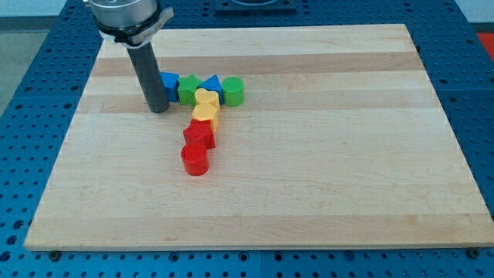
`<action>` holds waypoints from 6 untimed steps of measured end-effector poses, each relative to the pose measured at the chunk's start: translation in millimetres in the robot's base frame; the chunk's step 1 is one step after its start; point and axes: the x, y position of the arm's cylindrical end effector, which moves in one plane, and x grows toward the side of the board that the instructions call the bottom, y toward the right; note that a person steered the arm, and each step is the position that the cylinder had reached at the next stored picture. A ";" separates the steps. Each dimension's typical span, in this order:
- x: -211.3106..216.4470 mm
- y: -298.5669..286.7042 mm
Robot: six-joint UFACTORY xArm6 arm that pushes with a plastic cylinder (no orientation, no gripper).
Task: Nudge the blue cube along with the green star right a bit
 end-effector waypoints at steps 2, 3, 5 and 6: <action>25.5 -16.0; 35.1 -39.4; -33.4 -116.8; -81.5 -110.7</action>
